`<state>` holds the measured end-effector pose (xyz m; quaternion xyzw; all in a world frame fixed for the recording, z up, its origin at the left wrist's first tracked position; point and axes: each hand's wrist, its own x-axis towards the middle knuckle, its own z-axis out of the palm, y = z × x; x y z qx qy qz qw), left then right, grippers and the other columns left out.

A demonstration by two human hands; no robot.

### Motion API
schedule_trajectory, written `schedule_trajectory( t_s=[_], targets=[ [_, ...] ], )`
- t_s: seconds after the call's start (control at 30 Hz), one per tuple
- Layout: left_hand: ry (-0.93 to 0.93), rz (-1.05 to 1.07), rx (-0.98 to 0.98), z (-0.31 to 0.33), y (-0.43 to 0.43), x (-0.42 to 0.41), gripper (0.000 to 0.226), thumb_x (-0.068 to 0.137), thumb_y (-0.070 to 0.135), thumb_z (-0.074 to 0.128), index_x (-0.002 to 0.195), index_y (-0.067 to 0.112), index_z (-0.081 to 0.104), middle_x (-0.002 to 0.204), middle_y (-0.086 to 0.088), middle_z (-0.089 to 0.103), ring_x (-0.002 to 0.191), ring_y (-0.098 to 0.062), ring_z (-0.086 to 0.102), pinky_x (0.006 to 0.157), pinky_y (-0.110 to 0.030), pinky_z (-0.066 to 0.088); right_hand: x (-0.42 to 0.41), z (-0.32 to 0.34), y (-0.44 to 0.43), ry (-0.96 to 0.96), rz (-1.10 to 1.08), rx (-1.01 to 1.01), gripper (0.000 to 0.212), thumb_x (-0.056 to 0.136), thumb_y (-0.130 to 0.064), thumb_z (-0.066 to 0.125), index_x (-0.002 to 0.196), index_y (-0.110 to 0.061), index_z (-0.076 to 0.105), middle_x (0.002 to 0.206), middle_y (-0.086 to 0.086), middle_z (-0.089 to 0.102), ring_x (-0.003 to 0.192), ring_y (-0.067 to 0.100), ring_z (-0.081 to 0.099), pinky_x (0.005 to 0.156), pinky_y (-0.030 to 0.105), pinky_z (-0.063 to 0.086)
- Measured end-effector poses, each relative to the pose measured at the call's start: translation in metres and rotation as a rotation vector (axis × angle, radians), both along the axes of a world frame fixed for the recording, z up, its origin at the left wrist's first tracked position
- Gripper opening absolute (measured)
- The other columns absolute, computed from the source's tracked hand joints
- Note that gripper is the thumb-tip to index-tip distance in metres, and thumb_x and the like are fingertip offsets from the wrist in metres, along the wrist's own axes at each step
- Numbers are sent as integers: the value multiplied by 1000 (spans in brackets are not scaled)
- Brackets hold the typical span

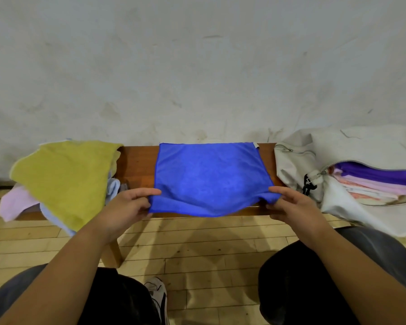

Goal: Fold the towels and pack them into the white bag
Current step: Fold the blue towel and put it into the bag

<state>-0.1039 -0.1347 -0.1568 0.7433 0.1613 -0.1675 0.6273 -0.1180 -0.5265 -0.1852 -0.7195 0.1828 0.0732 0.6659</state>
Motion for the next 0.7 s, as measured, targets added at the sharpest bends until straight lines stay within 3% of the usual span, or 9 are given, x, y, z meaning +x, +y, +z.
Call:
schedule_trajectory(
  t_s=[0.1, 0.2, 0.27, 0.37, 0.47, 0.53, 0.63, 0.7],
  targets=[
    [-48, -100, 92, -1, 5, 2, 53, 85, -15, 55, 124, 19, 69, 113, -5, 73, 107, -28, 68, 93, -40, 57, 0, -5, 0, -67, 40, -193, 39, 87, 3, 71, 111, -27, 72, 98, 3, 76, 91, 21, 72, 80, 31, 57],
    [-113, -159, 252, -1, 6, 5, 56, 84, -12, 63, 124, 25, 68, 113, 1, 72, 105, -22, 68, 85, -30, 59, 1, -7, -2, -111, -41, -287, 21, 86, -12, 79, 99, -27, 73, 99, -8, 76, 90, 7, 71, 72, 19, 48],
    [-166, -167, 312, -2, 6, 5, 47, 86, -1, 72, 120, 30, 68, 109, 6, 72, 101, -14, 69, 82, -23, 57, 3, -7, -3, -140, -81, -342, 12, 88, -24, 77, 99, -28, 74, 99, -9, 76, 92, 9, 70, 71, 22, 47],
    [-265, -162, 448, -6, 8, 7, 38, 85, 12, 79, 116, 34, 69, 102, 8, 73, 95, -11, 68, 87, -30, 58, 4, -4, -1, -191, -109, -402, 14, 94, -37, 69, 104, -28, 73, 101, -6, 74, 94, 14, 68, 72, 28, 49],
    [-327, -184, 515, -8, 4, 9, 40, 85, 7, 77, 114, 33, 70, 97, 8, 74, 90, -11, 69, 87, -33, 59, 5, -1, 2, -194, -120, -375, 15, 96, -42, 64, 103, -30, 69, 99, -6, 72, 95, 17, 68, 78, 37, 57],
    [-356, -141, 495, -6, 0, 10, 34, 84, 5, 77, 107, 30, 72, 91, 6, 76, 86, -10, 70, 82, -27, 58, 6, 0, 5, -185, -112, -349, 20, 93, -48, 66, 97, -28, 68, 96, -5, 72, 94, 18, 68, 83, 41, 58],
    [-394, -53, 439, 1, -7, 9, 15, 88, 13, 75, 96, 26, 74, 82, 7, 76, 77, -6, 71, 68, -18, 54, 6, 0, 7, -187, -124, -400, 17, 90, -40, 73, 91, -25, 65, 91, -3, 72, 87, 19, 68, 75, 36, 56],
    [-395, -39, 462, 4, -9, 8, 5, 95, 28, 68, 95, 30, 73, 80, 15, 74, 75, 0, 68, 66, -18, 49, 6, -1, 5, -191, -152, -419, 8, 94, -35, 68, 99, -28, 67, 96, -5, 71, 90, 19, 68, 78, 39, 59]
  ],
)
